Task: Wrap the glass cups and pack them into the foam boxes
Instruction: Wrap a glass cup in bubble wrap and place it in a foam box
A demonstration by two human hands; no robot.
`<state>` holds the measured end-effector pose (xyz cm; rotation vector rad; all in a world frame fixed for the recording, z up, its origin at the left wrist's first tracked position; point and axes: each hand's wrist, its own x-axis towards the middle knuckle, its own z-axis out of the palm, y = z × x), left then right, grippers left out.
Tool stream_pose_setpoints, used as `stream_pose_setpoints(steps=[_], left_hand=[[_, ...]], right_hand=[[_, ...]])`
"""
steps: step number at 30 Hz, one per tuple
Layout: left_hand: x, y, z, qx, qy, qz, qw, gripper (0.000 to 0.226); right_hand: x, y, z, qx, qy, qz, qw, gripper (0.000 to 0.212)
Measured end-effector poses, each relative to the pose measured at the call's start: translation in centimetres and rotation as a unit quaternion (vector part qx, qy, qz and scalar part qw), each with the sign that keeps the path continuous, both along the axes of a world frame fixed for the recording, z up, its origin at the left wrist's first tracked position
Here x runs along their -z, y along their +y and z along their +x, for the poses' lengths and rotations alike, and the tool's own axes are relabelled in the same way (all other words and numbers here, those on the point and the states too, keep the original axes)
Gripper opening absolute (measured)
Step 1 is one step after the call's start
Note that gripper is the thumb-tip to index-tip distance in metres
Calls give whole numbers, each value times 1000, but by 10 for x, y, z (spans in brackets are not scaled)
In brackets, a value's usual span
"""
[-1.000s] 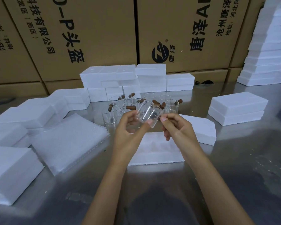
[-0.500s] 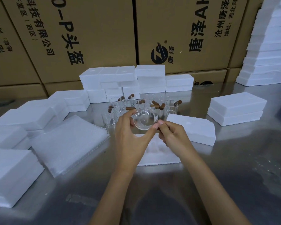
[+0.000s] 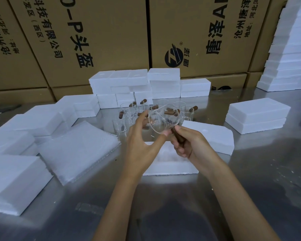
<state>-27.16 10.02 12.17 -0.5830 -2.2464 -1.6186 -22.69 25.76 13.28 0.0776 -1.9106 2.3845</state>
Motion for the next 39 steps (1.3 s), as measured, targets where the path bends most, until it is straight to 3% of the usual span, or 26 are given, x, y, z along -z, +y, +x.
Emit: stream_pose_setpoints(steps=[3,5,7,13,17,21,28,32,36,39], left_hand=[[-1,-29,-19,-120,-14,-29,992,53],[3,-58,-32,-267,-24,-118,956,41],[10,-83,-39,-347,-64,-179,918,38],[13,-103,-37,-424,-198,-277,839,37],[12,-106,-39,-407,-233,-321,823,46],[12,-105,-43,-356,-223,-319,850,42],[8,-95,-45,-285,-205,-135,927,31],[6,-92,-42,-328,-154,-90,928,17],[3,-89,-39,-379,-74,-70,920,21],[-2,-82,-38,-354,-40,-27,934,25]], right_hand=[[6,2,-5,84,-9,-10,996,29],[9,5,-7,128,-3,-5,992,27],[9,7,-7,155,6,-13,988,25],[7,10,-8,185,-2,-24,982,25],[7,10,-7,188,-6,-14,982,25],[8,8,-9,186,-6,-11,982,24],[9,7,-9,181,1,-2,984,25],[9,5,-9,178,5,6,984,24],[8,2,-8,177,3,23,984,23],[7,-1,-6,158,7,22,987,23]])
